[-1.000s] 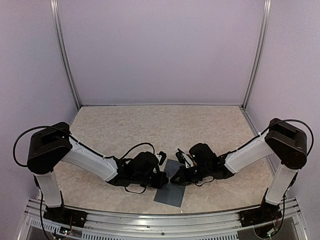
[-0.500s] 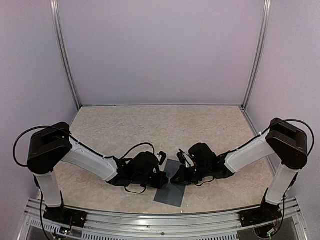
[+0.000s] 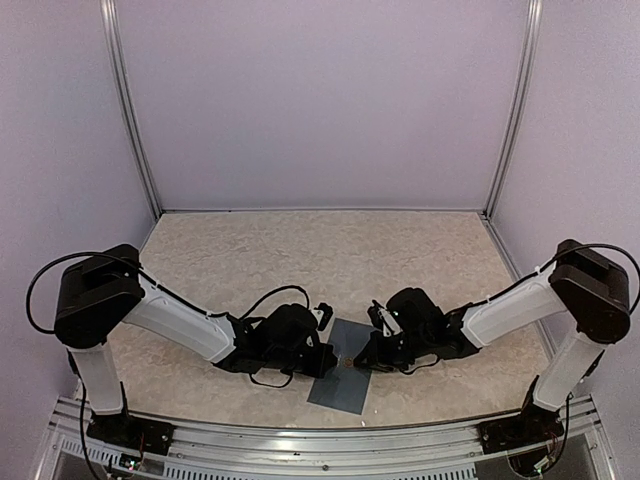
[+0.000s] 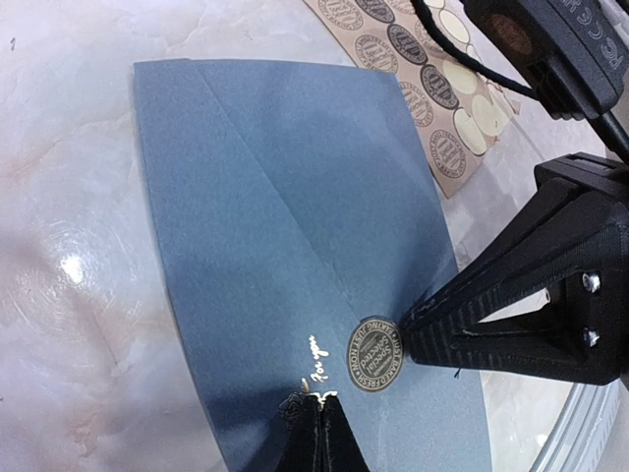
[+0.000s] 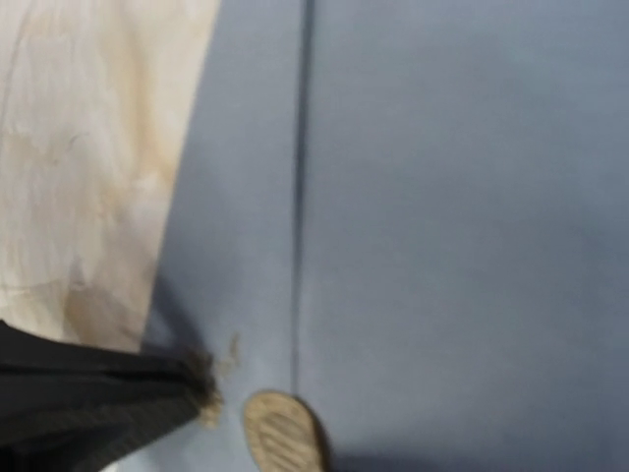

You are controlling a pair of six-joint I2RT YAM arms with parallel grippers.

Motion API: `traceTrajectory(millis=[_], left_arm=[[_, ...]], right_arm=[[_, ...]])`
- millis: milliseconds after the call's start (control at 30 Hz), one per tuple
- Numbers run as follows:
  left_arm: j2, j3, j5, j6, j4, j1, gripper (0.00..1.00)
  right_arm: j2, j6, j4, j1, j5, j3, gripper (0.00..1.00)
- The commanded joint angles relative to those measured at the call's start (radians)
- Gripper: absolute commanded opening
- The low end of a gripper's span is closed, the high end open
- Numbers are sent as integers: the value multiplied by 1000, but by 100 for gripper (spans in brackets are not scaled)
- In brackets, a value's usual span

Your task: Place the letter into the envelope and seal it

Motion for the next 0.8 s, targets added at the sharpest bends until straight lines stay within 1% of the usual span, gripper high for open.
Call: traceTrajectory(millis=[0, 200, 367, 600, 767], left_arm=[[21, -18, -26, 0, -78, -4, 0], [15, -20, -24, 4, -78, -3, 0], [14, -17, -24, 1, -78, -3, 0], [15, -11, -21, 2, -78, -4, 0], [17, -15, -19, 2, -78, -3, 0]], right_arm=[[-21, 5, -143, -18, 63, -50, 0], [-88, -87, -66, -14, -22, -25, 0], [-125, -149, -72, -9, -53, 41, 0], [-47, -194, -121, -8, -37, 113, 0], [7, -192, -97, -8, -76, 126, 0]])
